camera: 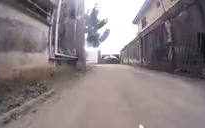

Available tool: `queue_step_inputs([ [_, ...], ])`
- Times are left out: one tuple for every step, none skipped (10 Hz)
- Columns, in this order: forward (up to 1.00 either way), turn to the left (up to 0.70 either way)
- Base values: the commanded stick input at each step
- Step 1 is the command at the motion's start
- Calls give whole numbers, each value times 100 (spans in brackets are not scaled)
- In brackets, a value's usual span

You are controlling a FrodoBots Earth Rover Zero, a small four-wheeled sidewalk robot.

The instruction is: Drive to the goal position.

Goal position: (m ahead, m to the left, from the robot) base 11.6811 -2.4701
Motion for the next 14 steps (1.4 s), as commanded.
queue_step_inputs([
  [50, 0],
  [50, 0],
  [50, 0],
  [50, 0],
  [50, 0],
  [50, 0],
  [50, 0],
  [50, 0],
  [50, 0],
  [50, 0],
  [50, 0],
  [50, 0],
  [50, 0],
  [50, 0],
])
